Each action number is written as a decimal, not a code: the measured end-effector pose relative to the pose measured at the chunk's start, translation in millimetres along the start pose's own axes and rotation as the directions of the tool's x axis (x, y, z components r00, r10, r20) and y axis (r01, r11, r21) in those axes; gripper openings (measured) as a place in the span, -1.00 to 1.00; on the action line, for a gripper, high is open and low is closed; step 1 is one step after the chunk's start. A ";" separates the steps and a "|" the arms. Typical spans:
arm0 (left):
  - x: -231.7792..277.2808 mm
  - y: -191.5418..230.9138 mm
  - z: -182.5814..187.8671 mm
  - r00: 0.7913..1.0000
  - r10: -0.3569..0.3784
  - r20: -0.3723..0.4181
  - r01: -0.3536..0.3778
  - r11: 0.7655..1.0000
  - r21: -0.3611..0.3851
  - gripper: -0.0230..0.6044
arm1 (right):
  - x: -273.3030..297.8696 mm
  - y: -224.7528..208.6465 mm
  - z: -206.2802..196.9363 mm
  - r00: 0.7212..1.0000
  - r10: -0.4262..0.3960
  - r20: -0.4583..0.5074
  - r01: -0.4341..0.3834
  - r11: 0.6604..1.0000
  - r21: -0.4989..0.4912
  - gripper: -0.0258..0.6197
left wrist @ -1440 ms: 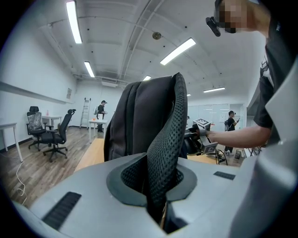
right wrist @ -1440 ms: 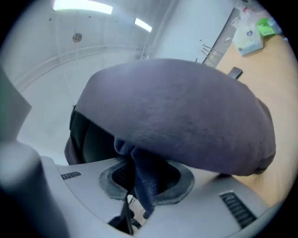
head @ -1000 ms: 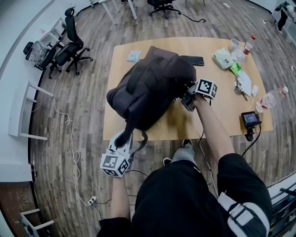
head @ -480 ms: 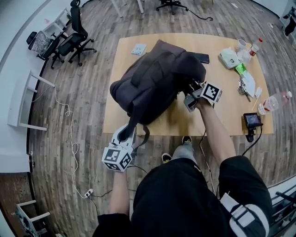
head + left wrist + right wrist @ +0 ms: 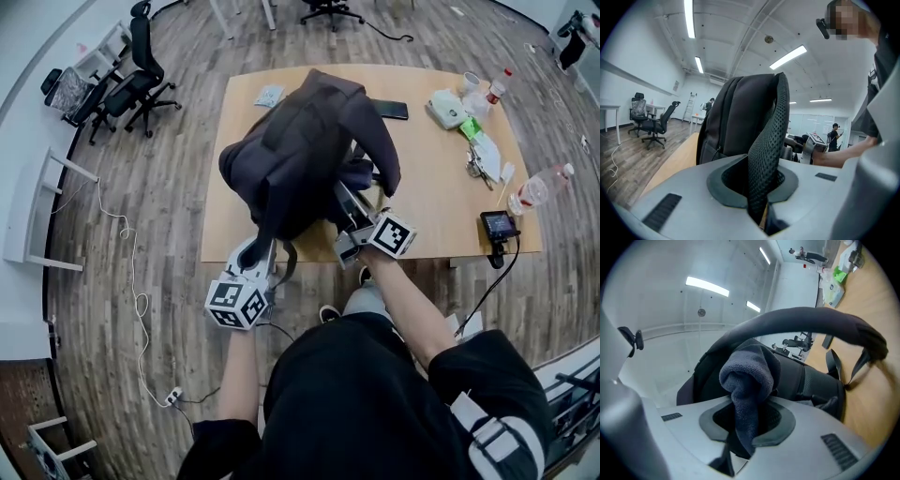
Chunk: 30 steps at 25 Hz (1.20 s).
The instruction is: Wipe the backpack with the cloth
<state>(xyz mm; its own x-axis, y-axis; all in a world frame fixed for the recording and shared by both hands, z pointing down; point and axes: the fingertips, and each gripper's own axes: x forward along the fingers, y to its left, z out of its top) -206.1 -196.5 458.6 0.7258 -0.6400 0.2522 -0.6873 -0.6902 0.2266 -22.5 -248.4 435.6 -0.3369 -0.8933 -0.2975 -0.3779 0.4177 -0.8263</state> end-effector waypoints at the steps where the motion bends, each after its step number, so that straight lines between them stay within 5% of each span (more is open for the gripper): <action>1: -0.1 -0.4 0.3 1.000 -0.001 0.001 0.001 1.000 0.001 -0.77 | -0.9 6.7 -9.7 1.000 0.005 -0.001 -0.005 1.000 0.005 -0.67; 10: -9.0 -4.3 -2.9 1.000 -0.013 0.009 0.013 1.000 -0.014 -0.77 | 7.8 42.0 -98.6 0.979 0.036 -0.200 -0.037 0.999 0.003 -0.67; 17: -22.3 13.1 -2.8 0.999 0.027 0.025 -0.026 0.999 -0.020 -0.77 | 47.8 58.9 -172.0 0.889 0.045 -0.456 -0.090 0.993 -0.075 -0.67; 21: -27.9 26.3 -0.1 0.998 0.059 0.027 -0.058 0.998 -0.026 -0.76 | 50.7 58.4 -186.9 0.849 0.056 -0.526 -0.105 0.992 -0.064 -0.66; 24: -29.9 25.0 -7.3 0.998 0.060 0.027 -0.058 0.997 -0.054 -0.73 | 14.3 44.7 -189.7 0.783 0.035 -0.621 -0.112 0.990 -0.085 -0.67; 28: -28.9 19.8 -29.1 0.995 0.087 0.038 -0.083 0.991 -0.103 -0.26 | -53.1 14.0 -158.4 0.709 -0.038 -0.704 -0.124 0.976 -0.177 -0.67; 30: -35.8 16.4 -32.9 0.987 0.153 0.056 -0.150 0.987 -0.053 -0.17 | -81.4 2.9 -133.6 0.682 -0.076 -0.728 -0.134 0.965 -0.227 -0.66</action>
<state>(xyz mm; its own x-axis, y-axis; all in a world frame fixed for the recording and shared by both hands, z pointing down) -244.3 -173.8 484.3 0.6128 -0.7556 0.2311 -0.7888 -0.5676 0.2358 -111.5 -152.4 521.4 -0.8282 -0.5203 0.2083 -0.5152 0.5604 -0.6485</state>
